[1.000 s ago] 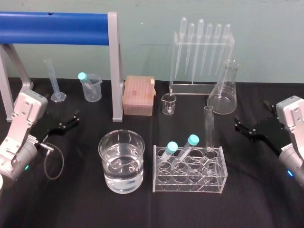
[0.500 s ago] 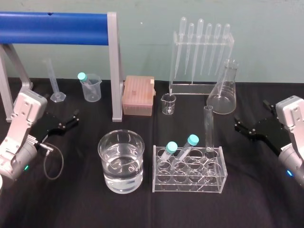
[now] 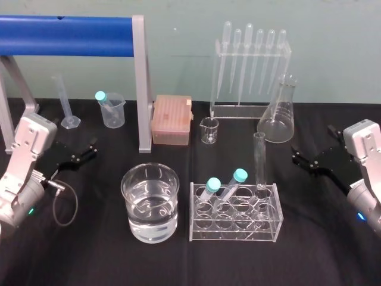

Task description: Hold the test tube with one hand and immerse one end into the beaker, then return it to the test tube rack.

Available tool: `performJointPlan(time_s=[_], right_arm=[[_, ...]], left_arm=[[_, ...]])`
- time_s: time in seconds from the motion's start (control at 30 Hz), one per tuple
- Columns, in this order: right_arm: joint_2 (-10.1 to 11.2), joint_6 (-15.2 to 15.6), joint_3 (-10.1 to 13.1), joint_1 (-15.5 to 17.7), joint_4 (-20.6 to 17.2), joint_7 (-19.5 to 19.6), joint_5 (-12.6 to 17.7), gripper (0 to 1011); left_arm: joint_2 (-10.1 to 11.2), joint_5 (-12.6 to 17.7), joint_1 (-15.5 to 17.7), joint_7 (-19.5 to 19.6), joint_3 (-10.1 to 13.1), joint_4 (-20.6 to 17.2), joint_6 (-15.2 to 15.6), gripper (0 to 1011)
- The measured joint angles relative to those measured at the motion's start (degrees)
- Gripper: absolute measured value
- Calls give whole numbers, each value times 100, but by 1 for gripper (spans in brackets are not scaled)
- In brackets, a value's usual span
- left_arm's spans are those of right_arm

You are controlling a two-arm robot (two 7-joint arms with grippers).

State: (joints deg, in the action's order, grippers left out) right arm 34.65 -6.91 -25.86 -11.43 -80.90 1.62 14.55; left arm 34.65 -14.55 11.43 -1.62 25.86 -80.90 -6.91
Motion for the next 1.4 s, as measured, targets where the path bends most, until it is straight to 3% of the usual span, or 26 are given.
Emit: performJointPlan(time_s=[0.5, 0.7, 0.83, 1.03, 1.17, 1.27, 1.4], right_arm=[[-1, 3, 7, 2, -1, -2, -1, 1002], [7, 44, 252, 74, -132, -109, 178, 1002], [57, 49, 585, 195, -360, -469, 730, 1002], [209, 31, 1042, 387, -842, -1314, 1603, 1002], [301, -59, 1160, 467, -1071, -1735, 1850, 1002], [414, -193, 1223, 524, -1293, -2275, 2048, 1002], [511, -313, 1208, 527, -1418, -2823, 2146, 1002]], left_arm=[[0, 0, 0, 0, 0, 0, 0, 1000], [0, 0, 0, 0, 0, 0, 0, 1000], [0, 0, 0, 0, 0, 0, 0, 1000], [0, 0, 0, 0, 0, 0, 0, 1000], [0, 0, 0, 0, 0, 0, 0, 1000], [0, 0, 0, 0, 0, 0, 0, 1000], [0, 0, 0, 0, 0, 0, 0, 1000]])
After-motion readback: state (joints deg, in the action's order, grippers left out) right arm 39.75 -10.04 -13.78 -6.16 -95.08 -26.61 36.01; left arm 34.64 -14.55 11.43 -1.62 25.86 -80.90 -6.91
